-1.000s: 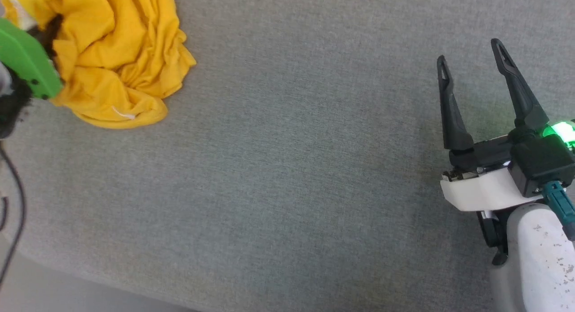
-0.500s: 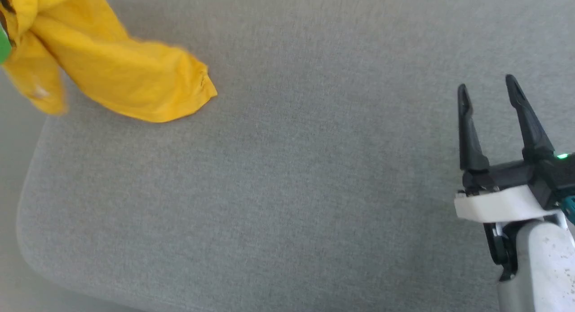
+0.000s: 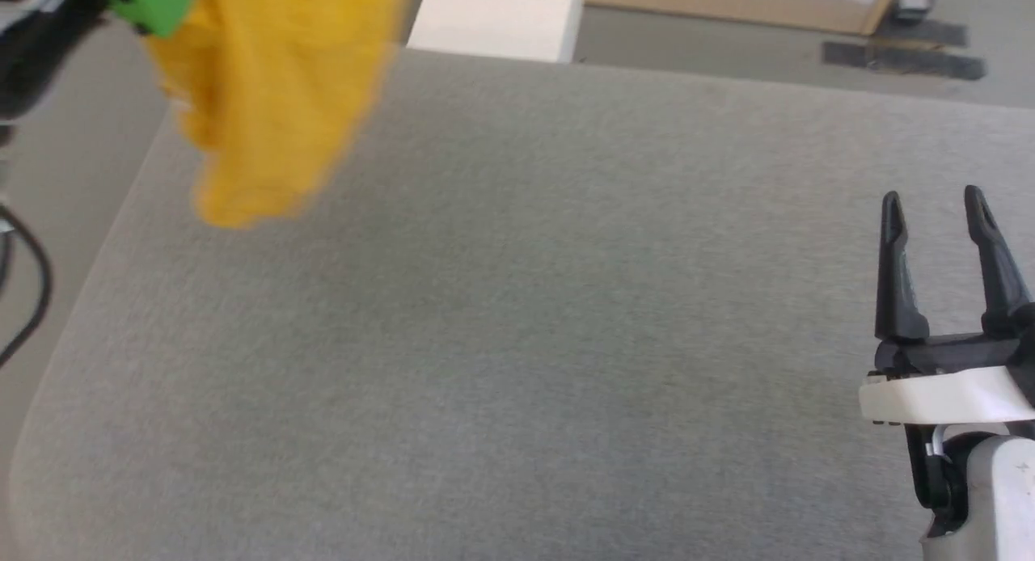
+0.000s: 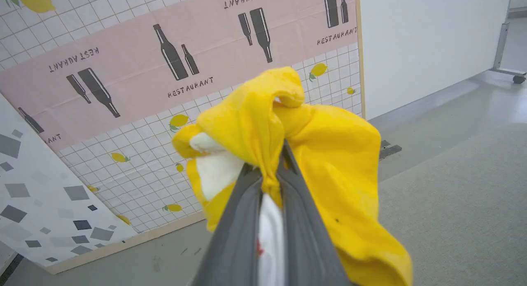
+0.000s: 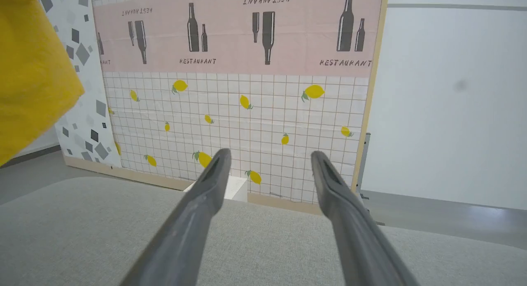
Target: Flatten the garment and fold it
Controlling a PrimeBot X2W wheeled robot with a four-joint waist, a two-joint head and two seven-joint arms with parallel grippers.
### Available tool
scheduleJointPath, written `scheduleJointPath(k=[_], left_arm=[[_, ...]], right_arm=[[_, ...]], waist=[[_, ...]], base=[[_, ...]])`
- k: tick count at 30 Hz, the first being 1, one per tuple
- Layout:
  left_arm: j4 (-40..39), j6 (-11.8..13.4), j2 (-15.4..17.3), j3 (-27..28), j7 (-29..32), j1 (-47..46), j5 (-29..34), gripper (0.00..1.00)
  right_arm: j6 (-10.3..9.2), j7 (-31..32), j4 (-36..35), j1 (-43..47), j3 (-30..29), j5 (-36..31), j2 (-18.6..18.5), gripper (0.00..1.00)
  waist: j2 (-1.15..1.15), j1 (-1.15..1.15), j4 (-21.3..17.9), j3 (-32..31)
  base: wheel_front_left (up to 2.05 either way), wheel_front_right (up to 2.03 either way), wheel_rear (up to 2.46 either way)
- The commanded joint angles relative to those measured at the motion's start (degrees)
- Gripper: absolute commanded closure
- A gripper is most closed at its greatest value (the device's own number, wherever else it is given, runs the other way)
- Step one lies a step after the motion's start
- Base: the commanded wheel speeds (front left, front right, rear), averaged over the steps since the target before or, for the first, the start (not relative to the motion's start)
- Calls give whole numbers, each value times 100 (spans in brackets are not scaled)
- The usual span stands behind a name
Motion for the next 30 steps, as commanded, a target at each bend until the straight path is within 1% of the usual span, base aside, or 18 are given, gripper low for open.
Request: scheduleJointPath(k=[1, 7, 9, 14, 16, 20, 23, 25, 27, 30], left_arm=[[-110, 69, -132, -46, 49, -154, -20, 100], [-462, 324, -826, -253, 119, -180, -118, 100], [-528, 394, -1059, -354, 61, -140, -88, 100], [-698, 687, -1727, -673, -195, 223, -24, 100], [-714, 754, -1839, -895, -312, 393, 183, 100], [-547, 936, -2116, -1150, -683, 1020, 234, 100], [-260, 1033, -2244, -1342, -997, 1513, 300, 100], [101, 1098, -2361, -1495, -1152, 1935, 254, 100], [540, 1126, -2406, -1673, -1231, 2261, 271, 100], [1271, 1082, -2426, -1956, -1198, 2603, 308, 100]], right_arm=[[-10, -32, -37, 66, -44, 59, -4, 0], [-10, -33, -187, 160, -313, 121, -4, 0], [-10, -33, -244, 180, -401, 131, -4, 0], [-10, -33, -392, 219, -638, 172, -4, 0], [-10, -33, -440, 216, -676, 195, -4, 0], [-10, -33, -527, 238, -671, 222, -4, 0], [-10, -33, -547, 247, -665, 241, -4, 0], [-10, -33, -533, 239, -644, 247, -4, 0], [-10, -33, -526, 226, -597, 252, -4, 0], [-10, -33, -514, 197, -508, 240, -4, 0]], waist=[[0, 0, -374, -309], [0, 0, -712, -390], [0, 0, -825, -378], [0, 0, -1055, -271], [0, 0, -1134, -201], [0, 0, -1252, -71], [0, 0, -1300, 20], [0, 0, -1319, 88], [0, 0, -1333, 142], [0, 0, -1342, 200]], base=[[0, 0, 0], [0, 0, 0], [0, 0, 0], [0, 0, 0], [0, 0, 0], [0, 0, 0], [0, 0, 0], [0, 0, 0], [0, 0, 0], [0, 0, 0]])
